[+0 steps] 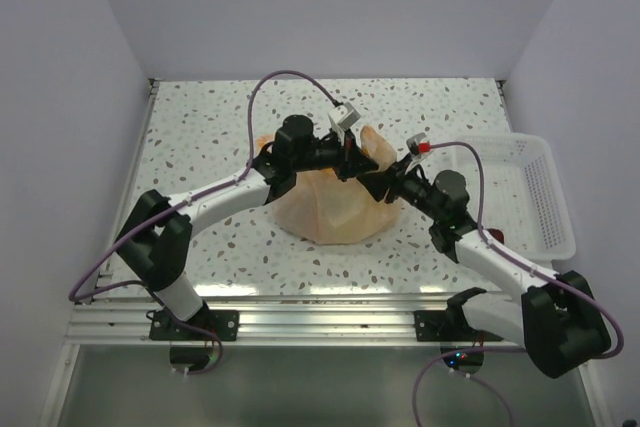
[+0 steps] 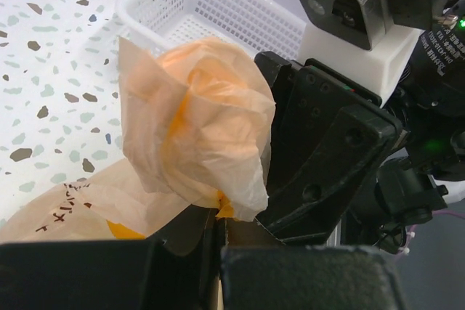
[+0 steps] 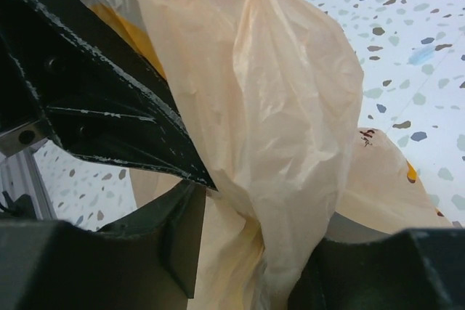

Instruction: Place the fake fruits into the plastic bag and tie a complex knot

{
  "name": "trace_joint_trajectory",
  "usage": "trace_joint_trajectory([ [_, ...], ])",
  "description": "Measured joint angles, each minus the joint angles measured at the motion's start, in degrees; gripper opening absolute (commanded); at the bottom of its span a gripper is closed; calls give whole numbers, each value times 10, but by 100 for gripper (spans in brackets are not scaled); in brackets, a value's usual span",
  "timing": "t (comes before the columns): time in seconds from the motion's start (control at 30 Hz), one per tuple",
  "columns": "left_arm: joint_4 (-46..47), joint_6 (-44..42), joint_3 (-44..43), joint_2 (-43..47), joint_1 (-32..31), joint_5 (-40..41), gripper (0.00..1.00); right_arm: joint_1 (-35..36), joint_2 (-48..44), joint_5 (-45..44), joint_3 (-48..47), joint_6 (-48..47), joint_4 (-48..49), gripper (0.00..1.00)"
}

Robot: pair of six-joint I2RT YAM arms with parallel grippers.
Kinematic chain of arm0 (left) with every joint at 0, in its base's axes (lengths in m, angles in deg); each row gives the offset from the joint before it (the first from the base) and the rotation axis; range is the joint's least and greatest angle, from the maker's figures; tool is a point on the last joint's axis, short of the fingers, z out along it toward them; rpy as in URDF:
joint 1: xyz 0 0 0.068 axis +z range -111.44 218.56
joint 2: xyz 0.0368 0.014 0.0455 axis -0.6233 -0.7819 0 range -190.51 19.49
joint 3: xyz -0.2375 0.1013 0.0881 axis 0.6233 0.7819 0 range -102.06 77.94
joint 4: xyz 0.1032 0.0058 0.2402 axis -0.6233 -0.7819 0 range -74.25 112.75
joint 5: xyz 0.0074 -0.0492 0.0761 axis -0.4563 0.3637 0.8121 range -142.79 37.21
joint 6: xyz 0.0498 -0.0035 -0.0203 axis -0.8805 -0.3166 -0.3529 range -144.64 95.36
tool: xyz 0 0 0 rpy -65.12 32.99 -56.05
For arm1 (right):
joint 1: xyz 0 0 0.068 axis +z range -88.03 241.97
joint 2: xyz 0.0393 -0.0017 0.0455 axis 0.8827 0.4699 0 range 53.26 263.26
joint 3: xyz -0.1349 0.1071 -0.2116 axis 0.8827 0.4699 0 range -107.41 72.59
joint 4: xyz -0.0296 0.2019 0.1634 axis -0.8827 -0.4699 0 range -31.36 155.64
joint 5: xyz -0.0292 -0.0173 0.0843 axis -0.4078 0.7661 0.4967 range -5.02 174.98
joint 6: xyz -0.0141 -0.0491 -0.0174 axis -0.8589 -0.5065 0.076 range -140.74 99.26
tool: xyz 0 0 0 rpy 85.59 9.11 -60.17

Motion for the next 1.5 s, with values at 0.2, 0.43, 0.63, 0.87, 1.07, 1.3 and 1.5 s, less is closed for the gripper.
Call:
trace_joint_trajectory([
  [0.2,20,33,0,-3,0,-6,0,11,12,-44,0,-3,16,40],
  [0.43,50,67,12,-3,3,1,0,19,25,-74,0,-2,35,16],
  [0.63,64,79,27,-2,6,11,34,24,32,-78,1,-6,34,0],
  [0.87,-8,-2,38,60,31,-14,63,23,29,-82,10,-13,37,0],
  [1.07,-78,-224,85,168,44,-12,67,23,23,-78,15,-14,36,0],
  [1.3,-88,-418,110,137,41,-21,66,21,21,-59,15,-14,36,0],
  [1.5,-73,-482,110,68,23,-21,47,21,21,-45,15,-12,36,0],
])
